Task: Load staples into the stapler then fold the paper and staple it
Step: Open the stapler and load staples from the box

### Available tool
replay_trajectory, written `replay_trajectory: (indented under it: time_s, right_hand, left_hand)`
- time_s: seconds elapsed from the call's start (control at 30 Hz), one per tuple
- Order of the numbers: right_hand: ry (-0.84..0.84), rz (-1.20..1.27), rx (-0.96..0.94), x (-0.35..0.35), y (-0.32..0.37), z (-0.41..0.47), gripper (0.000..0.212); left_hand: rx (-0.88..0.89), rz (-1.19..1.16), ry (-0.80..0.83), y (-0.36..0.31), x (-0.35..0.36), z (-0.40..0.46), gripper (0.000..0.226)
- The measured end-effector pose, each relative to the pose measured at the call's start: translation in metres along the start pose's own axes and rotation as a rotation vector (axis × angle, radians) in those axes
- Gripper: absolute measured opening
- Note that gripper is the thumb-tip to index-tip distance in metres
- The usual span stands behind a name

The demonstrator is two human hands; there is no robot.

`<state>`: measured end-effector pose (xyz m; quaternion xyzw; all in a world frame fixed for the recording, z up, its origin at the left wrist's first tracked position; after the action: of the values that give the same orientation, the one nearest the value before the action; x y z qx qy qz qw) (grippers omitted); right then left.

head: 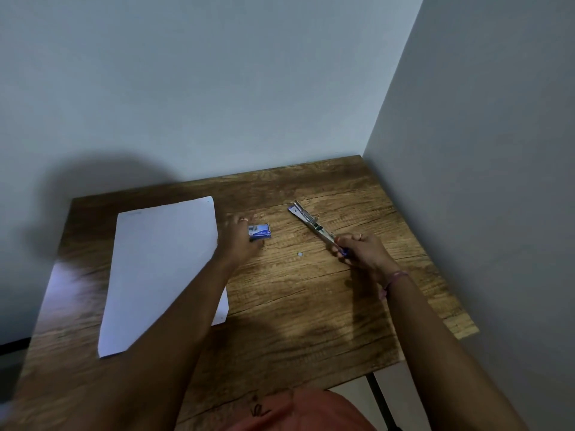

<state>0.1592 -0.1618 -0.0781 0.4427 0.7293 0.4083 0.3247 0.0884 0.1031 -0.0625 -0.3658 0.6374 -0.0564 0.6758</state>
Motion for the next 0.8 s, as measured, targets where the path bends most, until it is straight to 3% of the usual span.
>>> replay_trajectory:
  time_s: [0.07, 0.17, 0.33, 0.6, 0.73, 0.8]
  right_hand:
    - [-0.076, -0.019, 0.001, -0.008, -0.004, 0.004, 0.01]
    - [-0.22, -0.131, -0.057, -0.021, -0.001, 0.007, 0.007]
    - [-0.278, -0.346, -0.167, -0.02, 0.007, 0.009, 0.009]
    - [-0.316, -0.316, -0.169, -0.021, 0.006, 0.008, 0.01]
    - [-0.573, -0.363, -0.288, -0.029, 0.027, -0.017, 0.006]
    - [-0.6, -0.339, -0.358, -0.015, 0.035, -0.03, 0.008]
  left_hand:
    - [0.034, 0.064, 0.048, 0.002, 0.009, -0.003, 0.066]
    - [0.081, 0.098, -0.005, 0.001, 0.009, -0.006, 0.055]
    - [0.095, 0.075, -0.063, 0.0, 0.008, -0.015, 0.041]
    - [0.071, -0.021, -0.021, 0.003, 0.008, -0.024, 0.045]
    - [0.086, 0.004, 0.036, 0.004, 0.009, -0.024, 0.047]
    - [0.088, -0.004, 0.054, 0.005, 0.01, -0.023, 0.048]
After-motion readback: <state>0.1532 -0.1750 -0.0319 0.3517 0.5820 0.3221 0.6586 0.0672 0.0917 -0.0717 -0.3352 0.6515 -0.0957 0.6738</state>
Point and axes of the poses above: each hand's wrist, its own z-axis towards the middle knuckle, its own x-axis out of the palm, y = z × x, the point moved 10 cm from there along z, towards the middle knuckle, and after that the axes turned 1 degree about -y, right-handed, at the moved point
